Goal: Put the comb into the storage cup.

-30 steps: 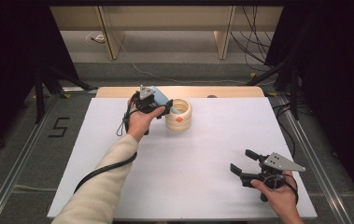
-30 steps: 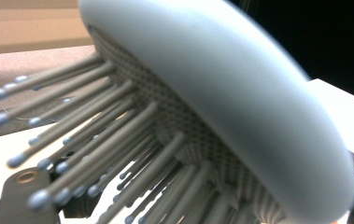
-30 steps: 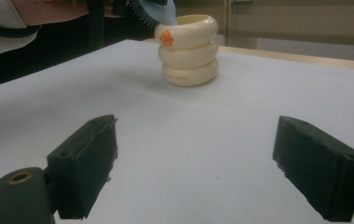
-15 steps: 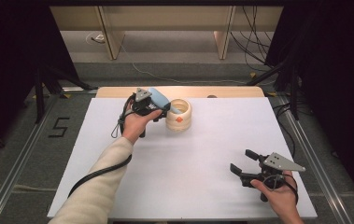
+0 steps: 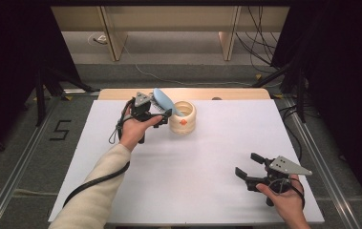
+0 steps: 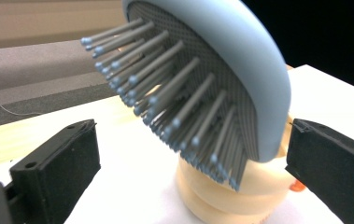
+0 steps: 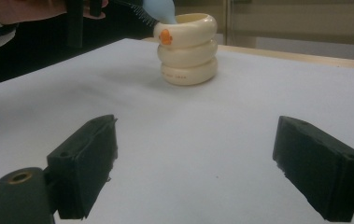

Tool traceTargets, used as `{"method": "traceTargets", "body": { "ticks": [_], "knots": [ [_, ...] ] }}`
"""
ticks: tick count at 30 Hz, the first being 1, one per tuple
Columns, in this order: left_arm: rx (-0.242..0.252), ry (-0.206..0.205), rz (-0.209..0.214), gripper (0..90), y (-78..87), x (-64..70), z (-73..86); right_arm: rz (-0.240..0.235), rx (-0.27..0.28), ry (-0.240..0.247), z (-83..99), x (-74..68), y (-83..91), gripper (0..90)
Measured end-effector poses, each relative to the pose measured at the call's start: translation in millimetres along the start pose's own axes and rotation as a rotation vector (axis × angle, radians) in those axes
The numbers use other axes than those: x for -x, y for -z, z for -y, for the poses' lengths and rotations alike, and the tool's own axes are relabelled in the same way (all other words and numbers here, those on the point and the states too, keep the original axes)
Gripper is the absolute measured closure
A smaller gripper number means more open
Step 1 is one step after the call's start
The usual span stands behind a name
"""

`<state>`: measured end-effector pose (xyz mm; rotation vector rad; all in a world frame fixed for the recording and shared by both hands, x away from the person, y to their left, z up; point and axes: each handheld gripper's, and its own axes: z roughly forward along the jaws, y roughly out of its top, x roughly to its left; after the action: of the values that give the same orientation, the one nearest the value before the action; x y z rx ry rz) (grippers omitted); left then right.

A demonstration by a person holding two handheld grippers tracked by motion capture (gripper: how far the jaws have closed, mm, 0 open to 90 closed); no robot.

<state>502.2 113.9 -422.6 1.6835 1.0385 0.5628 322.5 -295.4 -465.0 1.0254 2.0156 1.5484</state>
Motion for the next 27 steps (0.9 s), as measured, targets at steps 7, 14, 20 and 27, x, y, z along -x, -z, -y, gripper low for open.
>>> {"method": "traceTargets", "body": {
  "ticks": [7,14,20,27],
  "knots": [
    [0.0,-0.004,0.005,1.6,7.8,0.9,2.5,0.002,0.0,0.001,0.0,0.0,-0.2,14.7],
    [0.001,-0.005,0.006,1.4,14.2,3.0,4.2,0.003,0.001,0.0,0.0,0.1,-0.1,14.7],
    [0.003,-0.012,0.005,1.5,20.6,4.2,6.7,0.005,0.002,0.0,0.0,0.3,0.1,14.7],
    [-0.003,-0.023,0.02,1.5,29.1,6.0,12.0,0.004,0.002,0.002,-0.3,0.0,0.4,14.7]
  ]
}}
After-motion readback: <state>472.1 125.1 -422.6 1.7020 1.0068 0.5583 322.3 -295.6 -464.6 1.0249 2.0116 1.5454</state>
